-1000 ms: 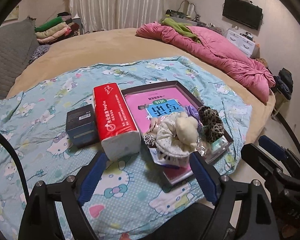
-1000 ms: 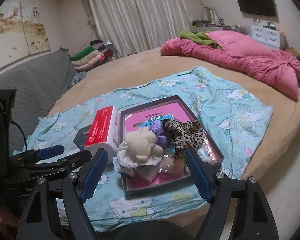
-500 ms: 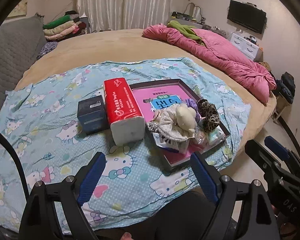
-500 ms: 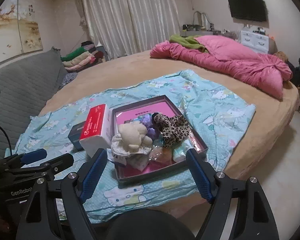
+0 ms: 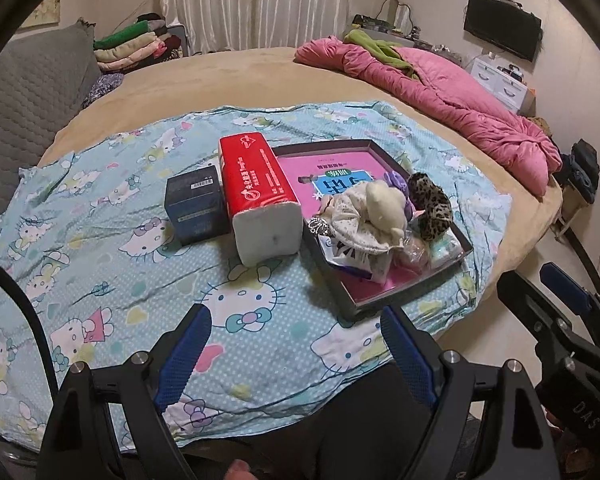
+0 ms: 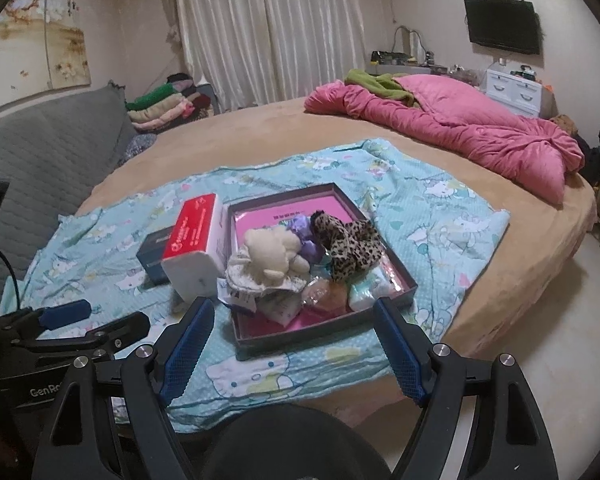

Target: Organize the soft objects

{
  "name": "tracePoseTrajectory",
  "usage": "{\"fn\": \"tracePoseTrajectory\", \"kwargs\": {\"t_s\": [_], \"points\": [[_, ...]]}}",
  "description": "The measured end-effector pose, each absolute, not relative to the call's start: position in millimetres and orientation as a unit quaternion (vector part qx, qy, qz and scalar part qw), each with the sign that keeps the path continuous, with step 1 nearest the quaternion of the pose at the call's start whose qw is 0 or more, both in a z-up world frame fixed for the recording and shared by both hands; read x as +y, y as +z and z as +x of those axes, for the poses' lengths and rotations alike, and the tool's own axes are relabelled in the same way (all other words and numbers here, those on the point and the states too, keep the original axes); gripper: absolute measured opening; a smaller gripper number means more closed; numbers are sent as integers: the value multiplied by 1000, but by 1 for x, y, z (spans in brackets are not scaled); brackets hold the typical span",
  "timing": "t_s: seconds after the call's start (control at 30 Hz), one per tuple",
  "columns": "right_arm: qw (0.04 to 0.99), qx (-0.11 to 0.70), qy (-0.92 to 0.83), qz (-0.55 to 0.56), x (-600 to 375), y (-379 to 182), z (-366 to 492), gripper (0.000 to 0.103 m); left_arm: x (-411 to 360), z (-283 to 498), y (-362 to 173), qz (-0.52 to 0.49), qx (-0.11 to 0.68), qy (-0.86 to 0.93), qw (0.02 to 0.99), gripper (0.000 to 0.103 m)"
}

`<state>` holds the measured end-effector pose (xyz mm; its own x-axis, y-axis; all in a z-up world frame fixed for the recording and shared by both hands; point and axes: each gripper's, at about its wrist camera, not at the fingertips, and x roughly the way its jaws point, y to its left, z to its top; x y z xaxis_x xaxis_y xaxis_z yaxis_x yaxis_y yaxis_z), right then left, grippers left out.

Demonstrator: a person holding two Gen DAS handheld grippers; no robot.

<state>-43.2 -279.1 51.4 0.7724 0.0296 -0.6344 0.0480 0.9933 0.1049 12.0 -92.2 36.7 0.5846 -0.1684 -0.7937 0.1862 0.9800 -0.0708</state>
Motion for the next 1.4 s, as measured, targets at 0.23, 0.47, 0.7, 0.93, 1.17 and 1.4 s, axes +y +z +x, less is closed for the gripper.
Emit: {"fn": "tracePoseTrajectory", "kwargs": {"t_s": [0.23, 0.47, 0.7, 0.93, 1.17, 1.4], "points": [[936, 347, -7, 64, -280, 45, -43, 82, -91, 14, 32, 9, 447, -90, 890, 86], [933, 353, -3, 66, -280, 40, -41, 82, -92, 13, 30, 14, 451, -88, 888, 86], [931, 359, -1, 65, -280, 37, -41, 82, -94, 12, 28, 20, 453, -88, 887, 86], [931, 360, -1, 65, -279, 36, -41, 82, -95, 11, 28, 21, 452, -87, 887, 86], [929, 365, 2, 64, -279, 35, -40, 83, -95, 11, 27, 22, 456, -86, 885, 86], [930, 363, 3, 63, -278, 33, -39, 83, -97, 12, 26, 28, 457, -83, 885, 86]]}}
